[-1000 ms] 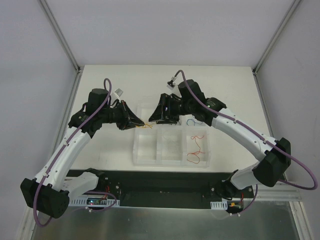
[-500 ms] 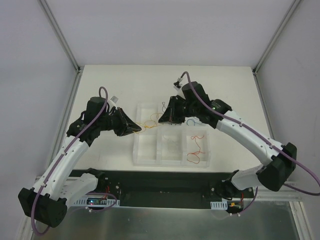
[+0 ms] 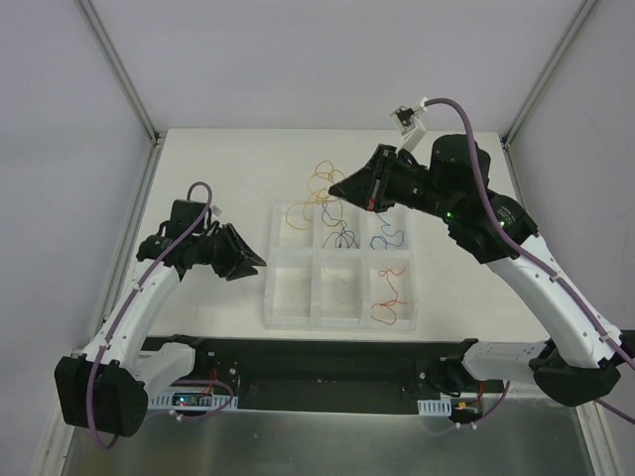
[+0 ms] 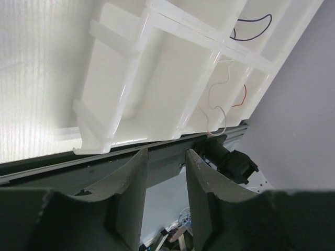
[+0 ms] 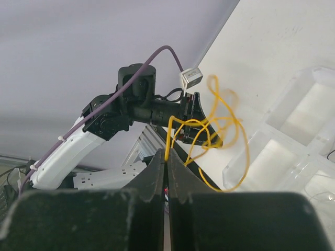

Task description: Untangle the cables

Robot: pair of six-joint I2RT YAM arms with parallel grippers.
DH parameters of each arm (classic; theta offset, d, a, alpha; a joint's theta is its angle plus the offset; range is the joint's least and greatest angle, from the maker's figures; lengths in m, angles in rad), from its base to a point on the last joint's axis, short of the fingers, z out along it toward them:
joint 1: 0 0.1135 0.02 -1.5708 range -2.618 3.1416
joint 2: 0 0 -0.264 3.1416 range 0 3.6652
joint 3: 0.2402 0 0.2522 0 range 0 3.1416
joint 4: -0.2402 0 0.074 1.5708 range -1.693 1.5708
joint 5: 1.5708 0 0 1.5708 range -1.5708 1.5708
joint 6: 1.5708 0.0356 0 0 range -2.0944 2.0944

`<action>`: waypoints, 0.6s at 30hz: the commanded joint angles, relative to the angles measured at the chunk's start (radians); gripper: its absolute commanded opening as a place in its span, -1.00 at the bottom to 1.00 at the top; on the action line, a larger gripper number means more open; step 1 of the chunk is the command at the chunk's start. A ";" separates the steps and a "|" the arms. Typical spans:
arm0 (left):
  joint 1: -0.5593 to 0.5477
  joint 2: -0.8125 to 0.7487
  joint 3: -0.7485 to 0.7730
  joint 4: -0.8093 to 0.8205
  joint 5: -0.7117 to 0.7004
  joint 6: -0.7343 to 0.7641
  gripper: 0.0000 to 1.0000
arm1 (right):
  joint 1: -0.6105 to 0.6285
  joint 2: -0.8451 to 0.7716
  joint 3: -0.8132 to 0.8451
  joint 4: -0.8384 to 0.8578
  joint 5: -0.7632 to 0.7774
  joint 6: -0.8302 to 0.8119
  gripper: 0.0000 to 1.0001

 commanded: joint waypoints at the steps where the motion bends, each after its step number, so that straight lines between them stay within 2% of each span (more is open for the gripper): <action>1: 0.003 -0.019 0.057 -0.066 -0.042 0.110 -0.32 | -0.008 0.031 0.092 -0.058 0.000 -0.047 -0.99; 3: 0.004 -0.035 0.058 -0.078 -0.065 0.130 -0.34 | -0.014 0.036 0.122 -0.065 -0.011 -0.056 -0.99; 5: 0.004 -0.051 0.069 -0.090 -0.062 0.156 -0.27 | -0.022 0.043 0.151 -0.072 -0.016 -0.060 -0.99; 11: 0.004 -0.106 0.173 -0.003 0.091 0.242 0.29 | -0.028 0.111 0.171 -0.049 -0.230 -0.073 -0.99; 14: 0.004 -0.141 0.202 0.116 0.208 0.198 0.46 | -0.030 0.120 0.134 0.018 -0.319 -0.037 -0.99; 18: 0.003 -0.167 0.161 0.337 0.343 0.048 0.61 | -0.030 0.132 0.097 0.086 -0.396 -0.003 -0.99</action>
